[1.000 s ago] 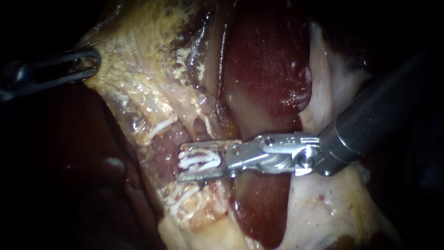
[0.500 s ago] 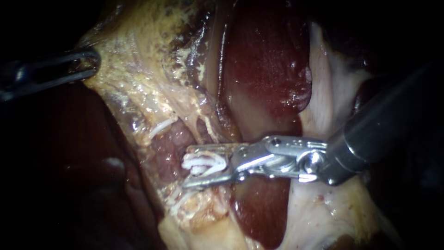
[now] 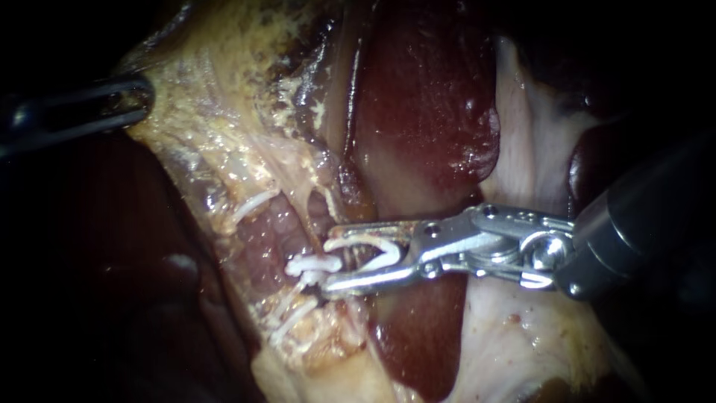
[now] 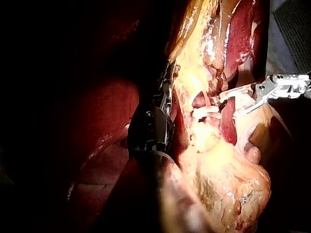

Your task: Clipping third clip right tube

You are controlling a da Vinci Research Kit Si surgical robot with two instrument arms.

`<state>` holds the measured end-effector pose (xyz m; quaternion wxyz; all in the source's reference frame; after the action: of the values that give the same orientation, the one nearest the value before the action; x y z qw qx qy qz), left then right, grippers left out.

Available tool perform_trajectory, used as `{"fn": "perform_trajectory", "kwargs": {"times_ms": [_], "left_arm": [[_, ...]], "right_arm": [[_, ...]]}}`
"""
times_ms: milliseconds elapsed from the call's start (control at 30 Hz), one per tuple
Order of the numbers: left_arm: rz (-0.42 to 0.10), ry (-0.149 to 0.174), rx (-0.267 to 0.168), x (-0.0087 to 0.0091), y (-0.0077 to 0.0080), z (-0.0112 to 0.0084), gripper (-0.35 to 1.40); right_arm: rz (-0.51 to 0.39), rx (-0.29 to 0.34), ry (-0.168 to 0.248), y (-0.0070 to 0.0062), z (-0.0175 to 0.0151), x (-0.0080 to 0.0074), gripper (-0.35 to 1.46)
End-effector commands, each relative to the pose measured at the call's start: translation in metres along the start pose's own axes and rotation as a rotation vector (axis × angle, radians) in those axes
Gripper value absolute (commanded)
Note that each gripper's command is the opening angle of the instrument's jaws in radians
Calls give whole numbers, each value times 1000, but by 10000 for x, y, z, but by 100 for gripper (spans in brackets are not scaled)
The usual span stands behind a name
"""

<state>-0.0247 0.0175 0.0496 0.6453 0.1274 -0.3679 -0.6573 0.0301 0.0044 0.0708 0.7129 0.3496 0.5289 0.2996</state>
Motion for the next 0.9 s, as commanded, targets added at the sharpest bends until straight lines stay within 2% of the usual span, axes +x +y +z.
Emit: {"fn": "perform_trajectory", "kwargs": {"times_ms": [33,267,467,667,900], "left_arm": [[0,0,0,0,0,0,-35],[0,-1,-1,0,-2,-1,-35],[-1,-2,-3,1,-4,-2,-35],[-1,-2,-3,1,-5,-2,-35],[-1,-2,-3,1,-5,-2,-35]], "right_arm": [[-1,-2,0,3,1,-1,52],[11,-11,6,19,14,-12,52],[14,-25,-5,31,30,-24,52],[9,-36,-18,37,43,-31,52],[20,-40,-19,37,49,-32,52]]}}
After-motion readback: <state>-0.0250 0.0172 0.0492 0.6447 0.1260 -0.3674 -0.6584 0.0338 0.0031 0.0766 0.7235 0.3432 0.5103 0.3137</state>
